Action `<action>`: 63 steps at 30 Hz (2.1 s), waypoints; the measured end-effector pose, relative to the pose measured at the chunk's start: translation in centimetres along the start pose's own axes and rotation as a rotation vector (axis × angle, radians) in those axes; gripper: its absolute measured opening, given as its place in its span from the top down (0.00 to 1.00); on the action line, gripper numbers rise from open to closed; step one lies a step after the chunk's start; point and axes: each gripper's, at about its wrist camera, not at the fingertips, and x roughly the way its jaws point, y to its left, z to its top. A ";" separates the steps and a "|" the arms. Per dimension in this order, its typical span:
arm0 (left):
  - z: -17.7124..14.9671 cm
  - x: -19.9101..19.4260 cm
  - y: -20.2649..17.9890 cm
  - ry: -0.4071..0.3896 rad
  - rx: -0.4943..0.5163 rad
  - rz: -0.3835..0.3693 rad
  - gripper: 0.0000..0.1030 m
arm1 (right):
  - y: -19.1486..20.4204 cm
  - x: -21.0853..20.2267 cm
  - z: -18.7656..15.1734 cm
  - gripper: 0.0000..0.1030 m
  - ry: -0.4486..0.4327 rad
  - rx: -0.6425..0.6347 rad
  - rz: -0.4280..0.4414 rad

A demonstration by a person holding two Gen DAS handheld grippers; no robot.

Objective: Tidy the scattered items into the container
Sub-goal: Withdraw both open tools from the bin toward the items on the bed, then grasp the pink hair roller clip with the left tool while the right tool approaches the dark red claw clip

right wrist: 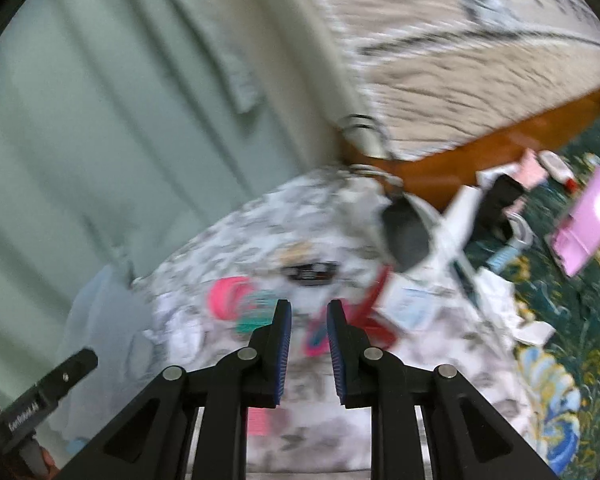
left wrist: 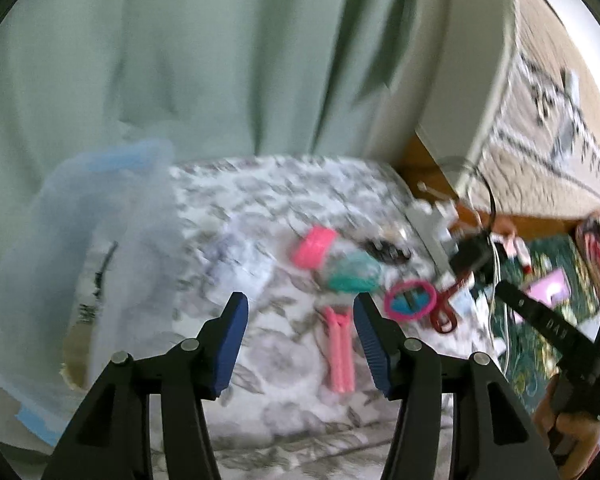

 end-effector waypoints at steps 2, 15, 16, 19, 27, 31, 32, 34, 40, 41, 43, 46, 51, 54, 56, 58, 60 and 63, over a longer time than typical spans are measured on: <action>-0.4 1.0 -0.7 0.030 0.012 -0.003 0.46 | -1.6 0.0 -0.3 0.79 0.009 0.024 -0.025; -2.7 6.4 -3.4 0.165 0.017 -0.036 0.39 | -4.6 3.5 -1.8 0.72 0.108 0.050 -0.061; -2.9 6.7 -3.4 0.175 0.013 -0.038 0.39 | -4.7 3.8 -2.0 0.71 0.117 0.051 -0.064; -3.5 8.1 -3.6 0.219 0.008 -0.043 0.39 | -4.9 4.7 -2.4 0.64 0.145 0.047 -0.071; -4.5 11.2 -3.0 0.295 -0.021 -0.043 0.39 | -5.3 7.4 -3.6 0.61 0.229 0.050 -0.080; -4.7 12.3 -2.6 0.310 -0.036 -0.040 0.39 | -5.5 8.2 -3.9 0.61 0.241 0.055 -0.089; -4.7 12.5 -2.5 0.310 -0.039 -0.038 0.39 | -5.5 8.4 -3.9 0.61 0.241 0.057 -0.093; -4.6 12.8 -2.4 0.306 -0.042 -0.038 0.39 | -5.6 8.6 -3.9 0.61 0.243 0.065 -0.091; -4.6 13.7 -2.6 0.316 -0.038 -0.062 0.39 | -5.5 9.2 -3.5 0.61 0.232 0.076 -0.088; -4.6 14.0 -2.6 0.319 -0.035 -0.065 0.39 | -5.4 9.4 -3.5 0.61 0.236 0.076 -0.083; -4.7 14.4 -2.7 0.328 -0.031 -0.070 0.39 | -5.3 9.9 -3.6 0.61 0.245 0.074 -0.081; -4.8 14.9 -2.7 0.338 -0.035 -0.072 0.39 | -4.9 10.5 -3.7 0.61 0.259 0.059 -0.065; -4.7 15.4 -2.5 0.343 -0.049 -0.078 0.39 | -4.6 11.2 -3.5 0.61 0.262 0.048 -0.063; -4.6 15.6 -2.5 0.339 -0.049 -0.080 0.39 | -4.4 11.5 -3.3 0.61 0.270 0.041 -0.074; -4.5 15.6 -2.5 0.333 -0.049 -0.080 0.39 | -4.2 11.5 -3.0 0.61 0.277 0.037 -0.082; -4.4 15.6 -2.5 0.328 -0.050 -0.078 0.41 | -4.0 11.2 -2.8 0.61 0.273 0.020 -0.091; -4.3 15.7 -2.4 0.325 -0.052 -0.079 0.44 | -3.7 10.8 -2.5 0.61 0.263 -0.003 -0.099; -4.1 15.6 -2.3 0.322 -0.059 -0.088 0.45 | -3.5 10.4 -2.3 0.61 0.240 -0.019 -0.099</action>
